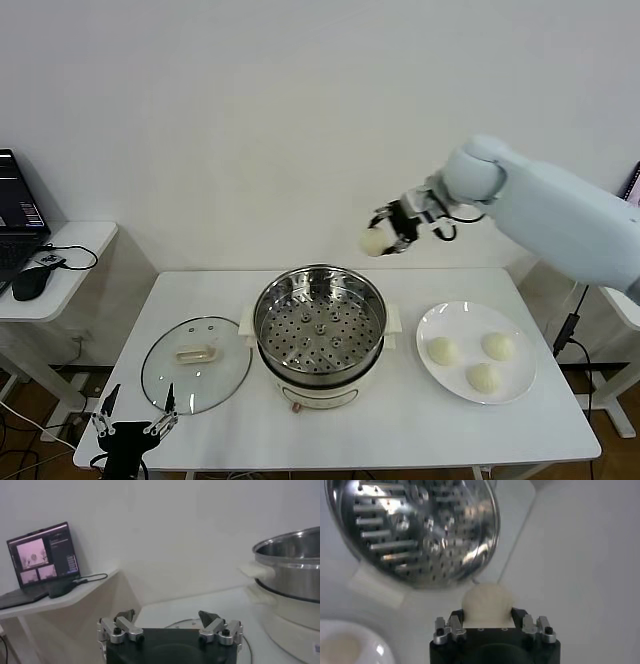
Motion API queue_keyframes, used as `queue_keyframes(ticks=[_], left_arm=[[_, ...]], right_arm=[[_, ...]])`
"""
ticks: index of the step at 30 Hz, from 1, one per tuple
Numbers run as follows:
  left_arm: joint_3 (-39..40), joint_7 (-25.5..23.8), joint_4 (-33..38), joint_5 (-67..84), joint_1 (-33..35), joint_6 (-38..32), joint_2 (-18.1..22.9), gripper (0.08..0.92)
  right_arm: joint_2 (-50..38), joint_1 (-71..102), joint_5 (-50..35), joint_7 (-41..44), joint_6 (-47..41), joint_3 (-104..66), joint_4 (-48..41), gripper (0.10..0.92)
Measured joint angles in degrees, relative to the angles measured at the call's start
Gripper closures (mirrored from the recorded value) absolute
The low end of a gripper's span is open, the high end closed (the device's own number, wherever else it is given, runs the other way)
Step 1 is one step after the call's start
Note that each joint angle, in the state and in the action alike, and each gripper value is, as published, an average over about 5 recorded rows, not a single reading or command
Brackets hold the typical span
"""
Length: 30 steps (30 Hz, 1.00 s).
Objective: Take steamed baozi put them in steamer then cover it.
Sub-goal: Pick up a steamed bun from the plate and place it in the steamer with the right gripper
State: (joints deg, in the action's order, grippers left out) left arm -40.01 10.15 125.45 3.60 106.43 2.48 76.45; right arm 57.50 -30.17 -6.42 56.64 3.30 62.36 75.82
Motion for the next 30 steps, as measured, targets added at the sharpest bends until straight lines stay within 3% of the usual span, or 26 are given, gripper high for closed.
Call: queue_keyframes(ticks=[9,30], left_arm=[[0.12,0.00,0.18,-0.10,0.08,-0.11,0.37,0.177],[0.20,0.04,-0.11,-0.01,-0.64,-0.30,0.12,0.177]], right_arm=[[6.93,-0.79,5.44,-1.93,5.96,7.56,-0.76,0.423],[13.25,3.98,22.73,-7.22,17.14,9.93,-6.55,0.418]])
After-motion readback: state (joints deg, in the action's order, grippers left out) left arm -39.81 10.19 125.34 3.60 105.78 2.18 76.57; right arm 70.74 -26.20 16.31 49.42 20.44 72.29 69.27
